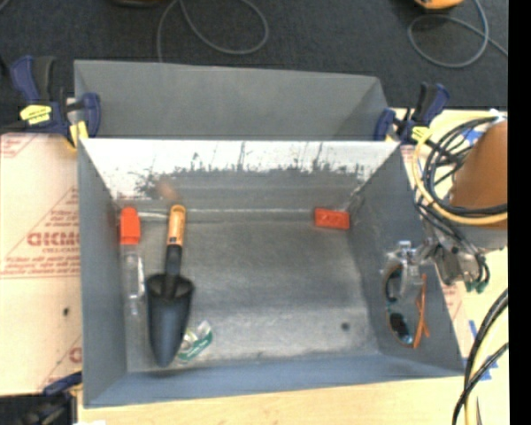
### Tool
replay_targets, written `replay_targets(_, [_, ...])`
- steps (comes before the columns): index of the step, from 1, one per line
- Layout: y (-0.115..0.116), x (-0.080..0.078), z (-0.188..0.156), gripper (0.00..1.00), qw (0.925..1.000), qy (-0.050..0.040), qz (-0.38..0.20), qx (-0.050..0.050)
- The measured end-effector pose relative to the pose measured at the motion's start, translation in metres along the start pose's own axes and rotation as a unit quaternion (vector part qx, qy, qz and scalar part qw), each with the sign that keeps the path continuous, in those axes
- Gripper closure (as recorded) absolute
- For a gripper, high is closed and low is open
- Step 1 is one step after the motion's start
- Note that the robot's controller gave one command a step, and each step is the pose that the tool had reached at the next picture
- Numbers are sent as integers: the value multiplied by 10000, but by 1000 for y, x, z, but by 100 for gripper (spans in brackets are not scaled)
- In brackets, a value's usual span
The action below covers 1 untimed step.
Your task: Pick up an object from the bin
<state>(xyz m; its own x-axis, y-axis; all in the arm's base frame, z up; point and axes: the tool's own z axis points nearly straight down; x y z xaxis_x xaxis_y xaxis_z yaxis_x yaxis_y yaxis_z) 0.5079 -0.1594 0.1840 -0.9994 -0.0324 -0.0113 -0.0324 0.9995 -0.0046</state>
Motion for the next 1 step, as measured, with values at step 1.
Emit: replay_targets(1, [-2, -5, 18, 100, 10000, -58, 76, 12])
